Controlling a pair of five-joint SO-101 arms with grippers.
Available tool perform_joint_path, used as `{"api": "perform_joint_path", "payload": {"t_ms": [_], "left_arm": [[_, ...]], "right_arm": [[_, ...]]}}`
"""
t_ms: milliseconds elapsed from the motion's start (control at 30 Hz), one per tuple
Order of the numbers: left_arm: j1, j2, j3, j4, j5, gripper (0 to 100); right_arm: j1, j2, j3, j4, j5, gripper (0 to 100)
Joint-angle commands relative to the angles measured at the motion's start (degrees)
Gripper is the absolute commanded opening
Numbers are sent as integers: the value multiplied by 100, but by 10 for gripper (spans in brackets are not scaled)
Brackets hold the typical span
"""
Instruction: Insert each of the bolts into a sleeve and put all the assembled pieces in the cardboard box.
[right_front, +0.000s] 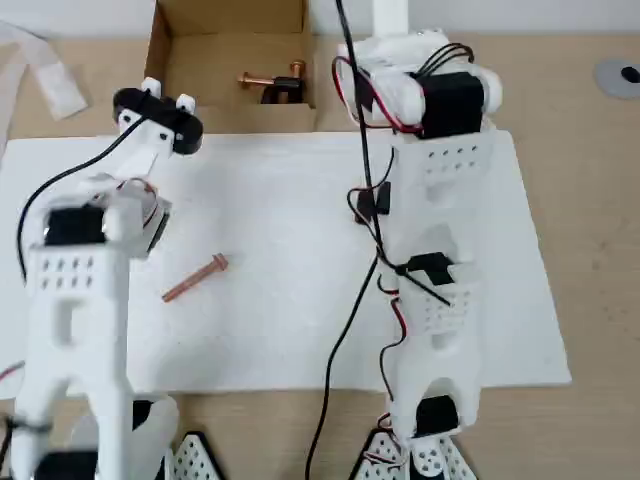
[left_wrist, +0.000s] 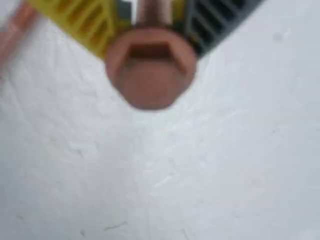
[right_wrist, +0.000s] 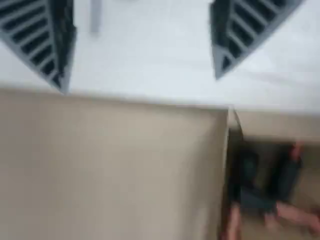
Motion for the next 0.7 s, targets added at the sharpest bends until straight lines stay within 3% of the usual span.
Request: {"api": "perform_joint_path", "payload": {"t_ms": [0, 267, 667], "left_arm": [[123, -1095, -308, 536, -70, 9], [79, -2721, 782, 686, -62, 9], [123, -4497, 2084, 677, -88, 9]], "right_arm": [[110, -391, 1024, 123, -475, 224], [-154, -374, 3565, 105, -949, 224], [-189, -356, 5042, -527, -976, 224]]}}
